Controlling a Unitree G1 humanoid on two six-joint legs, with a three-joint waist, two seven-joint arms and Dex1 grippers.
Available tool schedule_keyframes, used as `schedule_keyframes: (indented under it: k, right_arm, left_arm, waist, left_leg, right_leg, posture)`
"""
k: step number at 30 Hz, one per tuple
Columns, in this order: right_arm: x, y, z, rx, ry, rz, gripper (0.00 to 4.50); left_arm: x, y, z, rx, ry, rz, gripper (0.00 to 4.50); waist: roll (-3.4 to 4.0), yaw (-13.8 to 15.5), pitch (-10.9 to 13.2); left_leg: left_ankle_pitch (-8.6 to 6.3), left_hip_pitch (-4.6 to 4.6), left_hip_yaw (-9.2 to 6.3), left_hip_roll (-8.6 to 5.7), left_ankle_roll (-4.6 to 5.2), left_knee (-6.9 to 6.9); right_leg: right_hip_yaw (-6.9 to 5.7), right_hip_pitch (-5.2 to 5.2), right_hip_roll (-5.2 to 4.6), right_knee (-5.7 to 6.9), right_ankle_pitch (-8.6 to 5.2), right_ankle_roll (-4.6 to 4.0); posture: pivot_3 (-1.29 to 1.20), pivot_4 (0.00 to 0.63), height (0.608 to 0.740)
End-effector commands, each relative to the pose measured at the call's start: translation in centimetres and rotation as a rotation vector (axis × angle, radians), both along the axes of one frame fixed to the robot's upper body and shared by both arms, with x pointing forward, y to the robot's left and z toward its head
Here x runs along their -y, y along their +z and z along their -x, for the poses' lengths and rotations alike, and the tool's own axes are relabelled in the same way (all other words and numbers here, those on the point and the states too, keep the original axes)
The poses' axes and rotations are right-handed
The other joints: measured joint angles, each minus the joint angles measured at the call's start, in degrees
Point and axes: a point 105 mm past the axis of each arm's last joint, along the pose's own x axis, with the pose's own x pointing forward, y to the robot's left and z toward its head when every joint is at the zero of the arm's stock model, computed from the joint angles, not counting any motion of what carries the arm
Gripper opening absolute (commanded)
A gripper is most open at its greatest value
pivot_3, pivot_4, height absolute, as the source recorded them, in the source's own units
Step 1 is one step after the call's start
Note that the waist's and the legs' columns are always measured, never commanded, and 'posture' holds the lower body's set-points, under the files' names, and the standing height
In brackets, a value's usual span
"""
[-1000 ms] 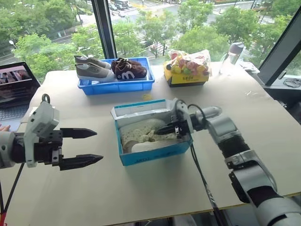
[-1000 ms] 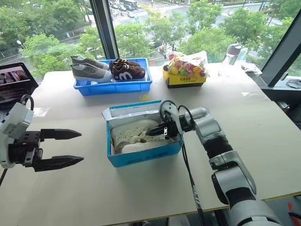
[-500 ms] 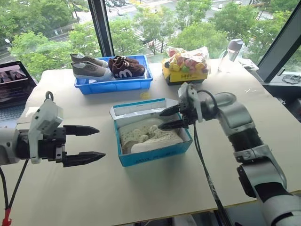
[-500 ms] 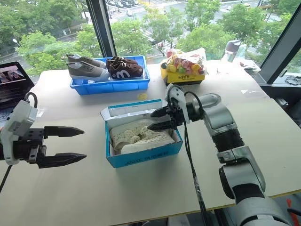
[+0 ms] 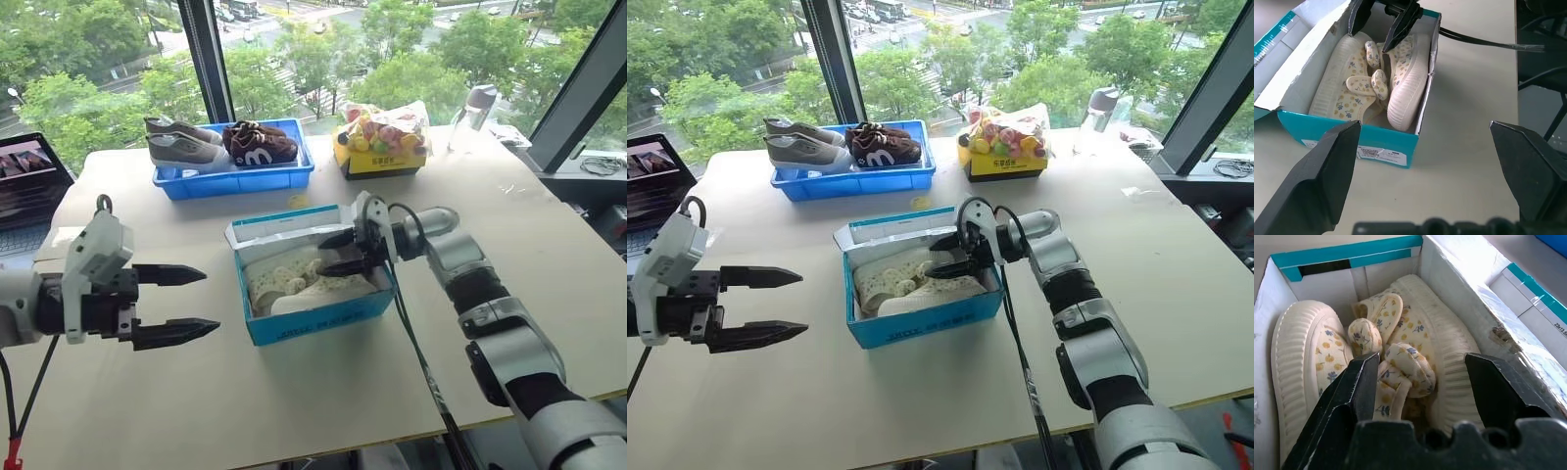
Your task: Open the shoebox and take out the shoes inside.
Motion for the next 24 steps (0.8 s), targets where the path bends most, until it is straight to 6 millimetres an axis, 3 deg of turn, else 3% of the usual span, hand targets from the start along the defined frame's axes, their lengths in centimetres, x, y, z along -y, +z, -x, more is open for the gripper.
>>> schedule_keyframes:
  k: [1, 7, 13, 18, 19, 20, 24]
  right_arm:
    - [0.3, -1.4, 1.5, -0.043, 0.073, 0.062, 3.38]
    - [0.3, -2.0, 2.1, -0.059, 0.091, 0.068, 3.38]
    - [-0.2, -0.4, 1.5, -0.035, 0.065, 0.011, 3.38]
    - [-0.2, -2.8, 0.8, -0.055, 0.011, 0.08, 3.38]
    - [-0.2, -3.1, 0.7, -0.06, 0.002, 0.087, 2.85]
    - [-0.3, -3.3, 0.5, -0.065, -0.015, 0.085, 2.7]
    - [-0.2, -3.4, 0.2, -0.057, -0.029, 0.085, 1.3]
  left_arm:
    - [-0.2, 0.7, 0.2, 0.037, 0.004, -0.007, 4.5]
    - [-0.2, 0.7, -0.2, 0.037, 0.006, -0.009, 4.5]
    - [-0.4, 0.6, -0.3, 0.034, 0.009, -0.015, 4.5]
    - [-0.3, 0.6, -0.4, 0.039, 0.005, -0.016, 4.5]
    - [-0.3, 0.6, -0.4, 0.04, 0.004, -0.016, 4.5]
    - [-0.3, 0.6, -0.4, 0.041, 0.003, -0.017, 4.5]
    - [-0.3, 0.5, -0.4, 0.042, 0.003, -0.02, 4.5]
  waist:
    - [0.0, 0.14, 0.0]
    - [0.0, 0.21, 0.0]
    - [0.02, 0.23, 0.01]
    - [0.02, 0.01, 0.01]
    - [0.01, -0.03, 0.01]
    - [0.01, -0.03, 0.01]
    - [0.01, -0.01, 0.0]
  left_leg:
    - [0.0, 0.0, 0.0, -0.01, 0.0, 0.0]
    - [0.0, -0.03, -0.01, 0.0, -0.07, -0.03]
    - [0.0, -0.05, -0.01, -0.02, -0.07, -0.02]
    - [0.01, -0.06, -0.01, -0.01, -0.08, -0.03]
    - [0.01, -0.04, 0.0, -0.01, -0.08, -0.02]
    - [0.0, 0.0, 0.0, -0.01, -0.08, -0.02]
    - [0.02, 0.1, -0.01, 0.0, -0.09, -0.01]
  right_leg:
    - [0.0, 0.0, 0.0, 0.0, 0.0, 0.0]
    - [-0.02, -0.08, 0.03, 0.0, -0.01, -0.01]
    - [-0.03, -0.08, 0.0, -0.01, -0.01, -0.02]
    - [-0.02, -0.09, 0.01, -0.01, -0.02, -0.03]
    - [-0.01, -0.07, 0.01, -0.01, -0.02, -0.03]
    - [-0.01, -0.04, 0.01, 0.0, -0.02, -0.03]
    - [-0.01, 0.03, 0.02, 0.04, -0.02, -0.04]
  posture:
    - [0.0, 0.15, 0.74]
    - [0.0, 0.15, 0.74]
    - [0.0, 0.15, 0.74]
    - [0.0, 0.15, 0.74]
    - [0.0, 0.15, 0.74]
    - [0.0, 0.15, 0.74]
    - [0.0, 0.15, 0.74]
